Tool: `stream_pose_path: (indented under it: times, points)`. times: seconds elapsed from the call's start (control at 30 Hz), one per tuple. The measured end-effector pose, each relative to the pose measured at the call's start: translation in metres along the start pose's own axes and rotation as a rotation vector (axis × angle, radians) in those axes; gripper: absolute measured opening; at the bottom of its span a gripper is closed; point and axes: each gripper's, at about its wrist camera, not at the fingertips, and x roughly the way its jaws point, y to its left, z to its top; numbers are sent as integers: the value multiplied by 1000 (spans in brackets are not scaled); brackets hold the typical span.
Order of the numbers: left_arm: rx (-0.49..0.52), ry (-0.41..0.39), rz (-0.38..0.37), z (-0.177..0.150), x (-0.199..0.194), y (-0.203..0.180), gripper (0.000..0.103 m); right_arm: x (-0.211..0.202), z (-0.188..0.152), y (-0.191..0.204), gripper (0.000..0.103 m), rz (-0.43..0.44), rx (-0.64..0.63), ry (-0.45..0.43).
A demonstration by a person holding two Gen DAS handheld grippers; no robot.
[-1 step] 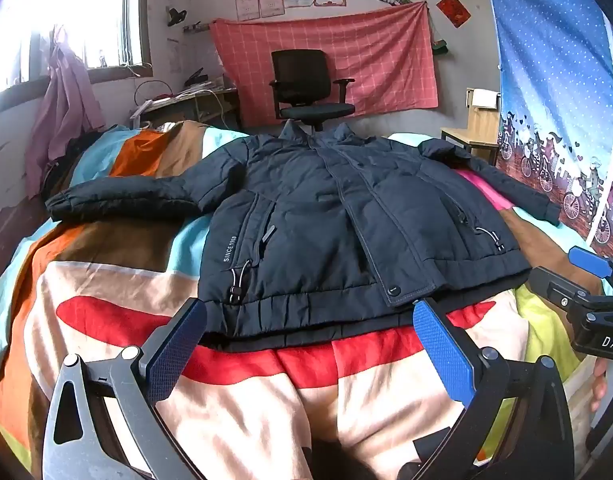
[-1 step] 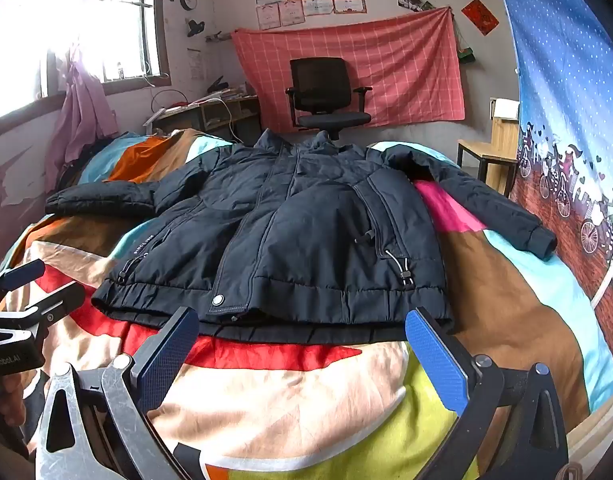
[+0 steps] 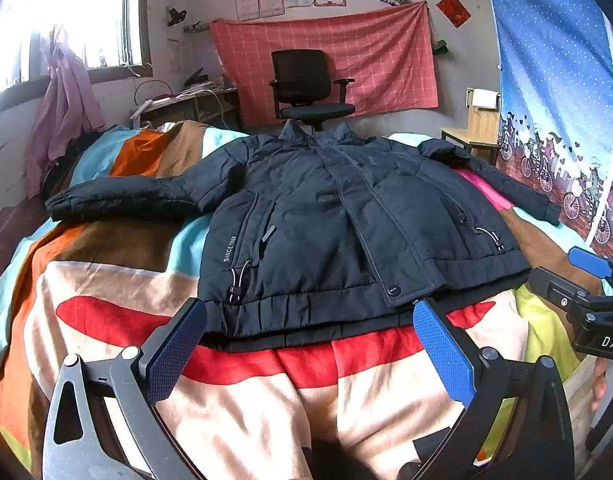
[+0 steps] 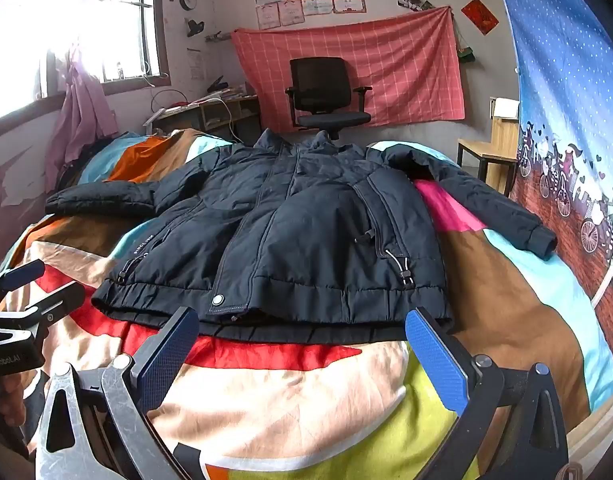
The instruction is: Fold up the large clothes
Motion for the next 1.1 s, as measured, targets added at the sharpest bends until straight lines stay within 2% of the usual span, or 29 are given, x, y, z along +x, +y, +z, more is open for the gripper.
stream_pose_path:
  times: [1.1]
  points:
    - [-4,-10,-1,0,0,0,101,2,-2,-2,103,3,6,8]
